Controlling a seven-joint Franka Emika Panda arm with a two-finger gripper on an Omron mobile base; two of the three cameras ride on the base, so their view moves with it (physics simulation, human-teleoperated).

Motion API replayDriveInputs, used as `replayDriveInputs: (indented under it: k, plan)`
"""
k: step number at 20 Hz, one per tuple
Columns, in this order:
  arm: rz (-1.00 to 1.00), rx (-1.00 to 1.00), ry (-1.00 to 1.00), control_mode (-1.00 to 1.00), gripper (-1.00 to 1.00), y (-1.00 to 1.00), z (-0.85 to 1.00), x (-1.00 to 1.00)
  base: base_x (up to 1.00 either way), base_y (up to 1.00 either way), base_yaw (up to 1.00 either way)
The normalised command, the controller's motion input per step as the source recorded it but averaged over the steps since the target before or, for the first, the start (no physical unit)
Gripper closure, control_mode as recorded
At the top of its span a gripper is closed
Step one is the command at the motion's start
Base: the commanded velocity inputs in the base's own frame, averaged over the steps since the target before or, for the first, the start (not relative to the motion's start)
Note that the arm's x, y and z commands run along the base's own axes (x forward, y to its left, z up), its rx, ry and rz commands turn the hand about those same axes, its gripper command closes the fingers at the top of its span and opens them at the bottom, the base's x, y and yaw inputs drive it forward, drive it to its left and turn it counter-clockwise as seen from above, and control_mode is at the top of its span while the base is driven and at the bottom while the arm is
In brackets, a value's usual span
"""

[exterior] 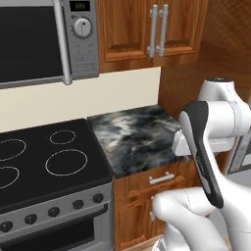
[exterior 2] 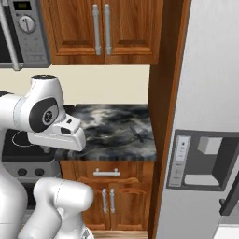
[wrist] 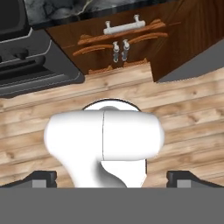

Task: Retrieve the butter from the fridge and place it on a plate on the dining table. Then retrieve the butter knife by the fridge and place it near the plate.

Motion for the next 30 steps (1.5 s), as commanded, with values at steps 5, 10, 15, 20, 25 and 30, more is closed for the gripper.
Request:
replayDriveInputs:
  k: [5, 10, 15, 20, 25, 30]
  plan:
    - [0.00, 0.00, 0.00, 1.00, -1.00, 0.00, 0.00, 0.00, 0.40, -0.37, 0.01]
    - [0.00, 0.00, 0.00, 1.00, -1.00, 0.00, 0.00, 0.00, 0.30, -0.24, 0.00]
    - [0.00, 0.00, 0.00, 1.00, -1.00, 0.00, 0.00, 0.00, 0.48, -0.17, 0.00]
    - [0.00, 0.00, 0.00, 1.00, -1.00, 0.00, 0.00, 0.00, 0.66, -0.40, 0.00]
    - [0.00, 0.00, 0.00, 1.00, -1.00, 0.00, 0.00, 0.00, 0.25, -0.20, 0.00]
    - [0.00, 0.00, 0.00, 1.00, -1.00, 0.00, 0.00, 0.00, 0.10, 0.01, 0.00]
